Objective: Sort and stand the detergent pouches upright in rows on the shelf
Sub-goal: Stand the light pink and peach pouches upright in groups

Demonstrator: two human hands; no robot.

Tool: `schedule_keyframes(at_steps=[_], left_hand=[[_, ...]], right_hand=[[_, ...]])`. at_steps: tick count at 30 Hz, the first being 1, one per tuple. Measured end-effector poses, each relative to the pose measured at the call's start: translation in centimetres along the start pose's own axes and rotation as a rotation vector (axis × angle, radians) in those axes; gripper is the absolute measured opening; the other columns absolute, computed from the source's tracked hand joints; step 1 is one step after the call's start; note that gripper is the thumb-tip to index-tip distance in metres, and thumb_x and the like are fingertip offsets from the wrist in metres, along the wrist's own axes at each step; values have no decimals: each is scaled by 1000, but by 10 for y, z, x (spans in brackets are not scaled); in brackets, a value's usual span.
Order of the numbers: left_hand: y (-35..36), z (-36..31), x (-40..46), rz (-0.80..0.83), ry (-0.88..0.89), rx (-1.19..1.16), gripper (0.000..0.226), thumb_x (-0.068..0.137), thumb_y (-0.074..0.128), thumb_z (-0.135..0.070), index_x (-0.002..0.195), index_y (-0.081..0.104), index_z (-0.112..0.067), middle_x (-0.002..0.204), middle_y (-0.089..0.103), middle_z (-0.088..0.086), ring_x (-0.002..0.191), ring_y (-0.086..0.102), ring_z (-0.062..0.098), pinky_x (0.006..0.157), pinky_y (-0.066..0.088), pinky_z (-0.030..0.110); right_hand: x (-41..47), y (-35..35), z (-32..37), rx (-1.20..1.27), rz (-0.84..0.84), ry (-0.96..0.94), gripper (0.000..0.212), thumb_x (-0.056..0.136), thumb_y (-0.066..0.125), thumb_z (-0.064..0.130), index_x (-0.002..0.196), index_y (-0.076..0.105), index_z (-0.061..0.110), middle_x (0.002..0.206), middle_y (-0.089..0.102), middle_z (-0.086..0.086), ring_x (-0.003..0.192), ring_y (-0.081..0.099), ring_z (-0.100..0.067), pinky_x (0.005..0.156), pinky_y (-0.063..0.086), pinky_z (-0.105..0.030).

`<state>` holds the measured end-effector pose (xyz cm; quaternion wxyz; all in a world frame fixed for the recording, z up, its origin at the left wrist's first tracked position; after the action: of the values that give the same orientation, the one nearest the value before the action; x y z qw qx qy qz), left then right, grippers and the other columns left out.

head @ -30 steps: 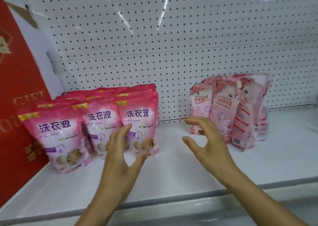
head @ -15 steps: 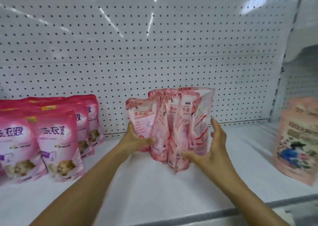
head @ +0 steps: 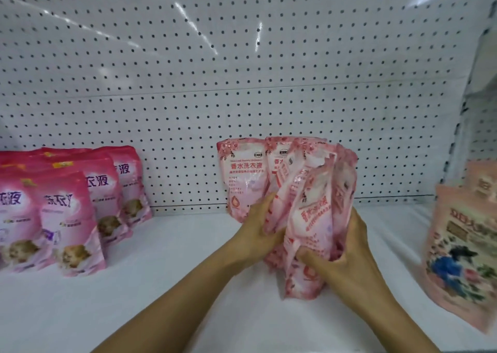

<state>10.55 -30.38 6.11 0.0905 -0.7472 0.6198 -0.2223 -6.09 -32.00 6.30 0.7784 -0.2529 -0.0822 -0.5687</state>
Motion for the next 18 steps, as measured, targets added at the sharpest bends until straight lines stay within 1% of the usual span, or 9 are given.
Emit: schedule_keyframes(at_steps=[2,3,6,8,12,13,15,16,18], left_hand=[[18,-12,9,30,26,-36,72,86,67,-43,145,25,-49,146,31,-23,136,32,0,109,38,28],[26,-15,14,42,26,-33,67,88,66,-41,143,29,-50,144,33,-23,136,33,-1,110,39,29],[42,-15,27,34,25,48,71,81,61,-52,145,30,-51,153,30,-12,145,28,18,115,34,51],[45,-10,34,11,21,92,69,81,56,-58,145,33,-49,151,33,-9,144,27,21,116,31,54],[46,-9,32,1,28,195,65,91,51,-54,150,27,-44,157,27,-8,149,18,20,121,21,52],[45,-6,31,16,32,185,65,90,50,-54,150,27,-44,158,27,-8,149,19,19,121,21,51],[45,-4,29,69,31,163,63,92,49,-52,151,26,-44,160,27,-9,148,22,16,121,23,48],[45,-4,27,100,30,131,62,94,50,-50,151,26,-44,160,26,-11,148,23,14,121,24,45],[44,-4,22,157,32,48,60,98,53,-44,151,26,-43,158,26,-17,144,25,6,119,27,35]], right_hand=[[0,-17,-4,-13,-74,17,107,50,78,54,141,21,47,136,34,16,131,44,-17,101,47,-50],[-1,-25,-5,-20,-111,24,107,50,78,55,141,22,46,137,34,15,131,43,-18,101,46,-51],[-3,-42,-6,-60,-185,57,109,48,73,59,143,21,41,139,34,10,134,41,-21,103,44,-54],[-4,-48,-6,-63,-199,84,111,48,74,60,143,21,41,141,35,8,135,40,-23,103,43,-55],[-7,-50,-7,-53,-220,116,108,47,83,54,137,24,43,139,42,5,130,47,-25,97,47,-57],[-8,-50,-3,-60,-243,108,111,49,84,49,140,20,44,143,38,5,132,45,-25,100,45,-58],[-11,-51,19,-49,-312,41,116,59,86,25,145,12,48,151,23,14,141,34,-20,108,38,-56],[-13,-52,33,-36,-340,-24,115,66,83,13,145,9,51,152,17,21,144,27,-14,113,33,-53],[-19,-53,64,-47,-379,-178,103,77,69,7,146,6,50,150,14,25,146,17,-5,117,24,-47]])
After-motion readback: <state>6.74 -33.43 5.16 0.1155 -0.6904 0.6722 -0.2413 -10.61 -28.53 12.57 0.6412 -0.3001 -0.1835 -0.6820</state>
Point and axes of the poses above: each hand's wrist, its own x-axis towards the middle knuckle, its own y-axis out of the palm, z = x × y, the point moved 10 cm from there along x, towards the middle knuckle
